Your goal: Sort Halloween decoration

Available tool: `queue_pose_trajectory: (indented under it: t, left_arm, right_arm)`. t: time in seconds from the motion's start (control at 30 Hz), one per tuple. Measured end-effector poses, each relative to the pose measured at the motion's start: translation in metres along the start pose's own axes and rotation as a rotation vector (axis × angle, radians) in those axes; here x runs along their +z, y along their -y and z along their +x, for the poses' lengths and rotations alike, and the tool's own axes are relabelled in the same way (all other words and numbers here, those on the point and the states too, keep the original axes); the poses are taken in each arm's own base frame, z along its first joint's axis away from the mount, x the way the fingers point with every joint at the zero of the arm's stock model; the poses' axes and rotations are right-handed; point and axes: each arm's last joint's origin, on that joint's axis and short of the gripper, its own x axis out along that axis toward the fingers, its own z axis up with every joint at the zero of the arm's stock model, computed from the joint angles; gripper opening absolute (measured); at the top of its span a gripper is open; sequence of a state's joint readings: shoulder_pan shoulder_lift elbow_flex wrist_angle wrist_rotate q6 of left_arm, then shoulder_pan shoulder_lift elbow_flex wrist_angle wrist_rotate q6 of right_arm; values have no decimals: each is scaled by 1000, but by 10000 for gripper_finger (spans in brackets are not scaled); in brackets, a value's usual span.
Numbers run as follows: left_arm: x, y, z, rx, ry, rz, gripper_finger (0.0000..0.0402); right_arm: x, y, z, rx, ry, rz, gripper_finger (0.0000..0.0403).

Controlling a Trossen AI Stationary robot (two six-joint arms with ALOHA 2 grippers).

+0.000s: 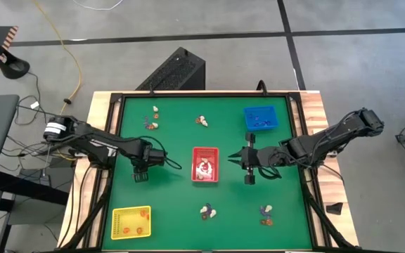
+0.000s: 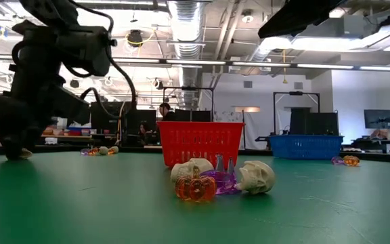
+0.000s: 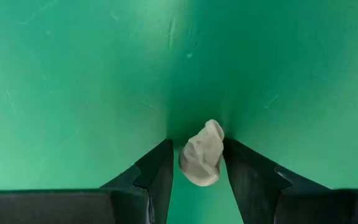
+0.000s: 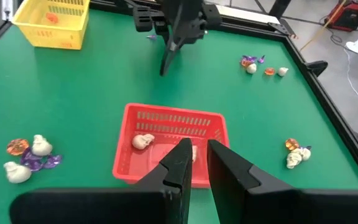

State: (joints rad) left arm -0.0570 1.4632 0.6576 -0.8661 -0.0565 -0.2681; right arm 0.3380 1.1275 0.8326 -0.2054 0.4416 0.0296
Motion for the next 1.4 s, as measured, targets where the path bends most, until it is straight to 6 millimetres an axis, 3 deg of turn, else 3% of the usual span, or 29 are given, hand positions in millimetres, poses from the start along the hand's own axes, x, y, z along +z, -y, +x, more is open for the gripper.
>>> queue_pose_trajectory:
  t: [0.2,0.33,0.5,0.7,0.87,1.0,1.07,1.17,1.4]
  left_arm:
    - [4,2,6,4,-33,34,136]
    - [3,0,-5,2,12,36,116]
    - [-1,-3,-17,29,78,23,55]
    - [3,-3,-33,-9,257,0,52]
    - [31,6,-61,-191,681,-8,77]
    - [57,20,-91,-287,1094,74,65]
    - [66,25,-97,-295,1216,114,58]
    - [81,31,-91,-289,1270,137,56]
    - [127,35,-71,-221,1191,121,93]
  right_arm:
    - [0,-5,-2,22,2,-16,81]
    - [0,-6,-3,23,2,-24,81]
    - [0,-6,-3,22,1,-24,81]
    - [0,-6,-3,21,2,-24,81]
    - [0,-5,-2,17,6,-28,81]
    - [1,-3,-1,9,10,-27,81]
    - [1,-3,-1,6,9,-16,81]
    - [0,-3,-1,6,7,-8,81]
    - [0,-3,-1,7,4,-9,81]
